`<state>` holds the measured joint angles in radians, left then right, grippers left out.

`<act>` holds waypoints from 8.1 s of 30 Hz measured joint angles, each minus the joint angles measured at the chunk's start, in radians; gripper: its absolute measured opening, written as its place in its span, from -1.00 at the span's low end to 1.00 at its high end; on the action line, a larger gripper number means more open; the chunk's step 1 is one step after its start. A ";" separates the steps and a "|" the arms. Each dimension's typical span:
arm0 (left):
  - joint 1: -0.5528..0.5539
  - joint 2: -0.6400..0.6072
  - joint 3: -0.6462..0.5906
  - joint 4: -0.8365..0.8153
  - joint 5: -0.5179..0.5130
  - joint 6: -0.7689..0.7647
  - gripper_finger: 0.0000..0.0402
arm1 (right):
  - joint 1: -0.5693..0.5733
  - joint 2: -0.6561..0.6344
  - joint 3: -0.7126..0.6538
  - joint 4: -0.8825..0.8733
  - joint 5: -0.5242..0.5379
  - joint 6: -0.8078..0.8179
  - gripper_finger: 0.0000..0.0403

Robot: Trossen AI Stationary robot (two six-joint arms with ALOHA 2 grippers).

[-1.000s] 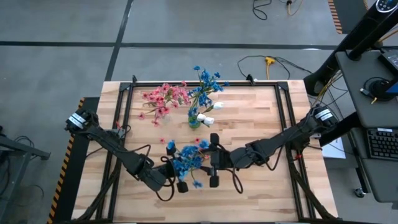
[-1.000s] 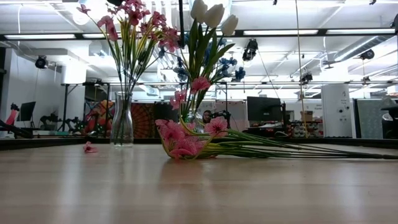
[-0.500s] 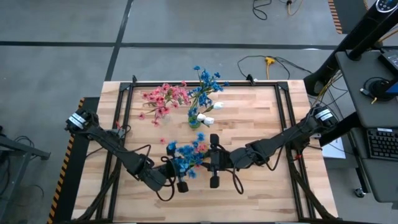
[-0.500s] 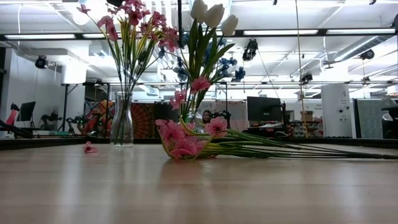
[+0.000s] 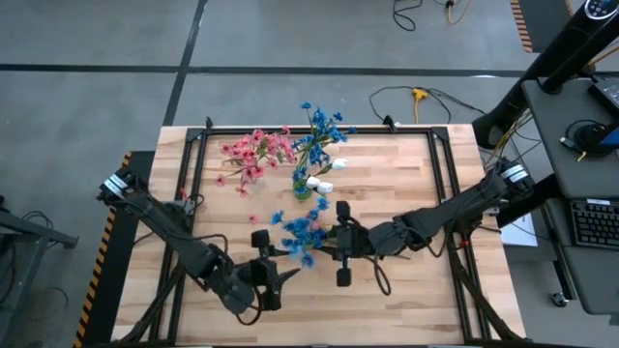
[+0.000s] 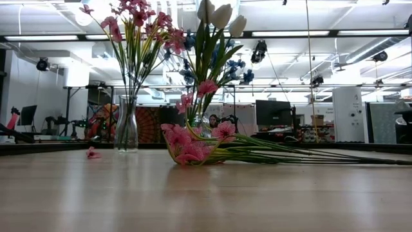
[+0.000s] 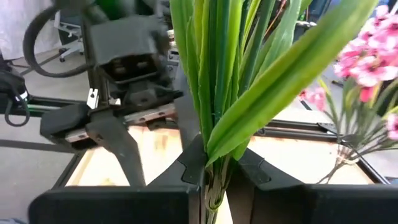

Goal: Sort flowers into vase by color
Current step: Put the blue flowers into the right transparent vase

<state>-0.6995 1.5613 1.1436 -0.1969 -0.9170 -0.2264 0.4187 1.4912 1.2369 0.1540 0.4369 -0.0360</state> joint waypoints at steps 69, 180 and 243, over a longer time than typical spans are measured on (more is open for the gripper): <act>-0.144 -0.587 -0.446 0.308 -0.357 0.428 -0.30 | -0.760 -0.200 -0.704 0.948 -0.367 0.034 -0.83; -0.143 -0.593 -0.446 0.271 -0.654 0.370 -0.30 | -0.760 0.302 -0.478 1.283 -0.373 -0.349 -0.83; -0.143 -0.592 -0.446 0.270 -0.654 0.370 -0.30 | -0.760 0.302 -0.438 1.181 -0.357 -0.299 -0.83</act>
<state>-0.8429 0.9691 0.6979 0.0733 -1.5707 0.1440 -0.3412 1.7935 0.7990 1.3346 0.0803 -0.3348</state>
